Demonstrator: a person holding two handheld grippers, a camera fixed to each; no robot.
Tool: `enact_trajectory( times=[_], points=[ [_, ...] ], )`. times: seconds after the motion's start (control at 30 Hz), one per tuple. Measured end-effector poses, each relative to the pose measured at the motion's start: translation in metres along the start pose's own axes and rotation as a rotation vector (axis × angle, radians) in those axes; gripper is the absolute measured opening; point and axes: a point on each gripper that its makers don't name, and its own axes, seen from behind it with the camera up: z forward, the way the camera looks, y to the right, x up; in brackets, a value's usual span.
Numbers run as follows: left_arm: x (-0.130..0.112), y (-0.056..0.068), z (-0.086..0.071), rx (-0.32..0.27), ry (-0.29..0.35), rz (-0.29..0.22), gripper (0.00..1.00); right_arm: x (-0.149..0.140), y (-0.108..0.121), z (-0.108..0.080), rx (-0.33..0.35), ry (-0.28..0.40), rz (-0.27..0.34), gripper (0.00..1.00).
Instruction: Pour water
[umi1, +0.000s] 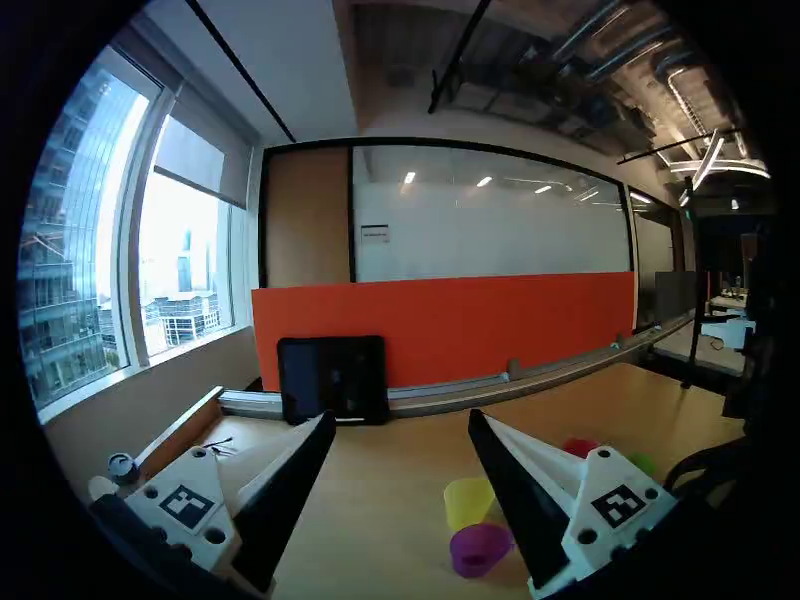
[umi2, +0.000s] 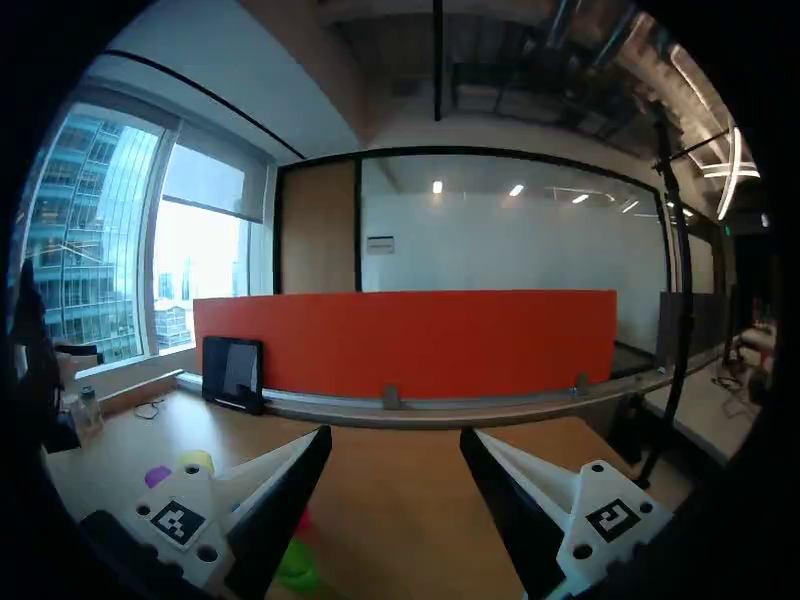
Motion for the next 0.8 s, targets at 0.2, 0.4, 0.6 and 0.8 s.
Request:
enact_trajectory(
  times=[0.2, 0.4, 0.6, 0.8],
  points=[
    [0.015, 0.013, 0.005, -0.051, -0.022, -0.023, 0.99, 0.012, -0.002, 0.001, 0.019, -0.008, 0.026, 0.99],
    [0.028, 0.017, 0.006, -0.073, -0.019, -0.009, 0.99, 0.011, 0.0, 0.001, 0.03, -0.016, 0.034, 0.99],
    [0.036, 0.027, 0.007, -0.116, -0.006, -0.008, 0.99, 0.013, -0.007, 0.0, 0.079, -0.016, 0.035, 0.99],
    [0.034, 0.04, 0.008, -0.177, -0.006, -0.007, 0.99, 0.018, -0.029, -0.006, 0.186, -0.02, 0.007, 0.99]
  ],
)
